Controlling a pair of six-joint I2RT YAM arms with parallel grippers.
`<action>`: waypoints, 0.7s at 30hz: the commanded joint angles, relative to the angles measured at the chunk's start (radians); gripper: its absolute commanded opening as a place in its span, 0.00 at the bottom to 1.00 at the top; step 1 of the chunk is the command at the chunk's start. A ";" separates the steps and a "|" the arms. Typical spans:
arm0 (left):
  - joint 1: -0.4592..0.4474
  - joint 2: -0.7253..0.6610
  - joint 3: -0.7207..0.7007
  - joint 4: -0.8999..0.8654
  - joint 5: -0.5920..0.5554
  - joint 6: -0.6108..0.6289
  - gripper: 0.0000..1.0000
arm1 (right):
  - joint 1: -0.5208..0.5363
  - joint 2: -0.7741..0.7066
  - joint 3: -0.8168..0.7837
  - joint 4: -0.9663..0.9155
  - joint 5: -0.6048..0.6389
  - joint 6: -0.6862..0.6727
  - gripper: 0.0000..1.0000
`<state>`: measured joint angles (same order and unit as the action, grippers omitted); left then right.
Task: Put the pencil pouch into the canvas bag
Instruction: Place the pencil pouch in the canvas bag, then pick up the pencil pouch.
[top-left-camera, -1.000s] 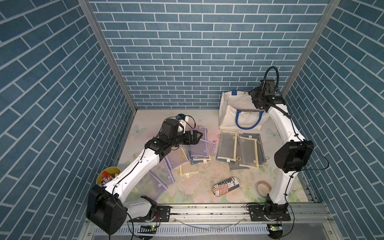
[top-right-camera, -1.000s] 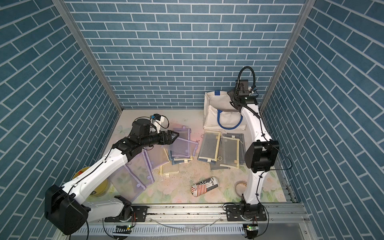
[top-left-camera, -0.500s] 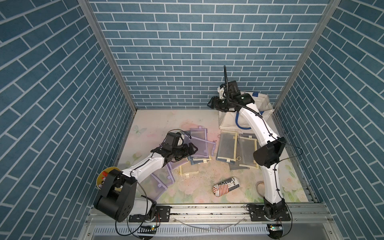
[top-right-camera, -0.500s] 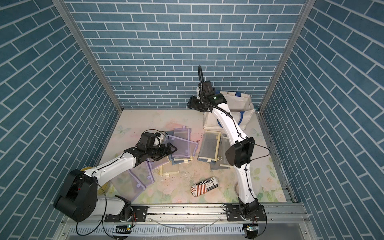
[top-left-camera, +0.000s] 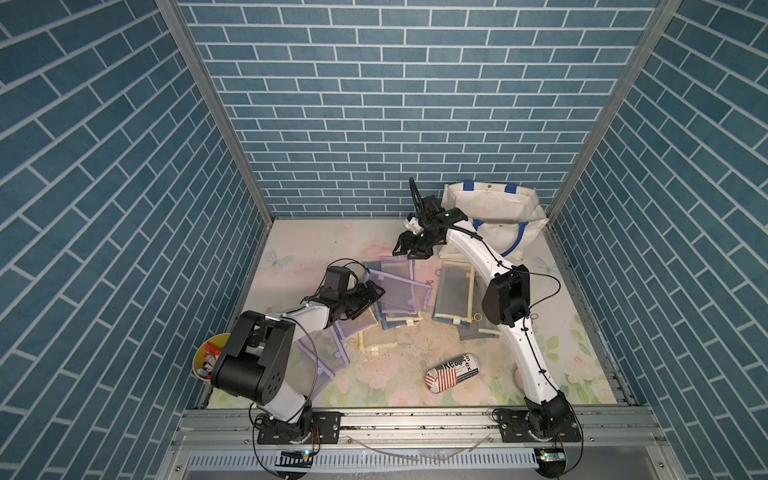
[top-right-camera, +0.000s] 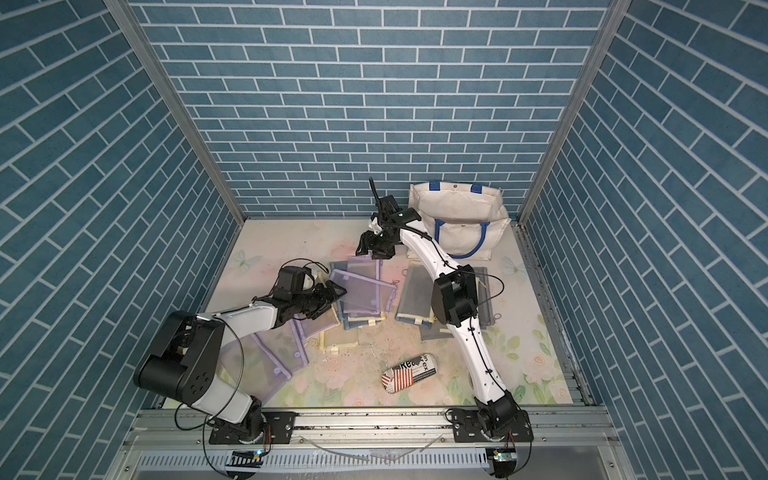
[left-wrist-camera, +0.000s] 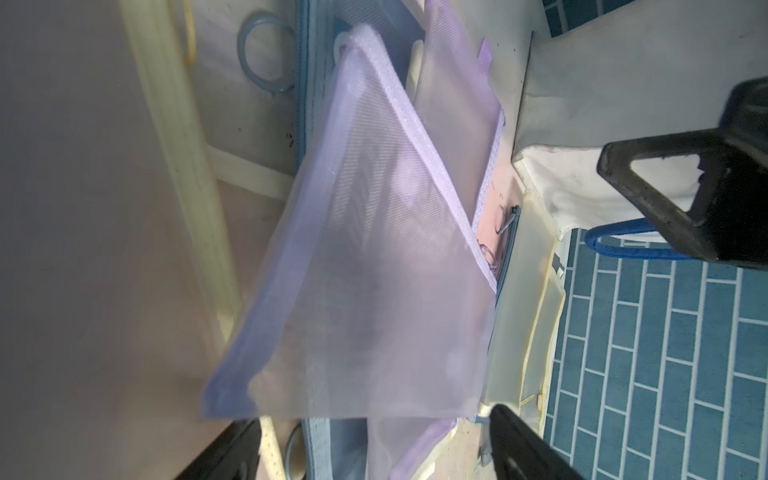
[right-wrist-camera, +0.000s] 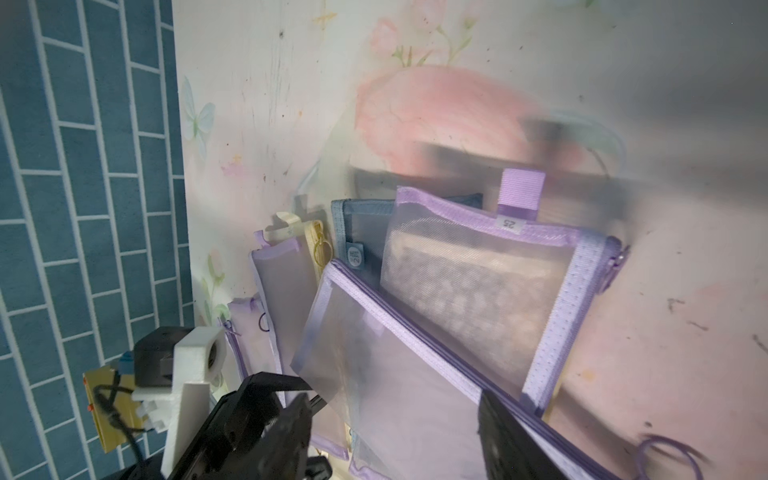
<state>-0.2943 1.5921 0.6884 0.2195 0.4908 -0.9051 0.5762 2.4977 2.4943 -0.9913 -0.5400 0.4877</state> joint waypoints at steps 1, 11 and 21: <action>0.007 0.046 0.006 0.122 -0.003 -0.045 0.76 | 0.005 0.029 -0.049 0.000 -0.065 -0.064 0.63; 0.006 0.126 0.071 0.201 -0.034 -0.070 0.56 | 0.016 0.046 -0.159 0.074 -0.046 -0.066 0.60; -0.018 0.123 0.079 0.190 -0.070 -0.066 0.41 | 0.053 -0.079 -0.416 0.228 -0.099 -0.044 0.58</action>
<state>-0.3035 1.7130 0.7570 0.3958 0.4408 -0.9749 0.6128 2.4783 2.1433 -0.7998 -0.6151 0.4637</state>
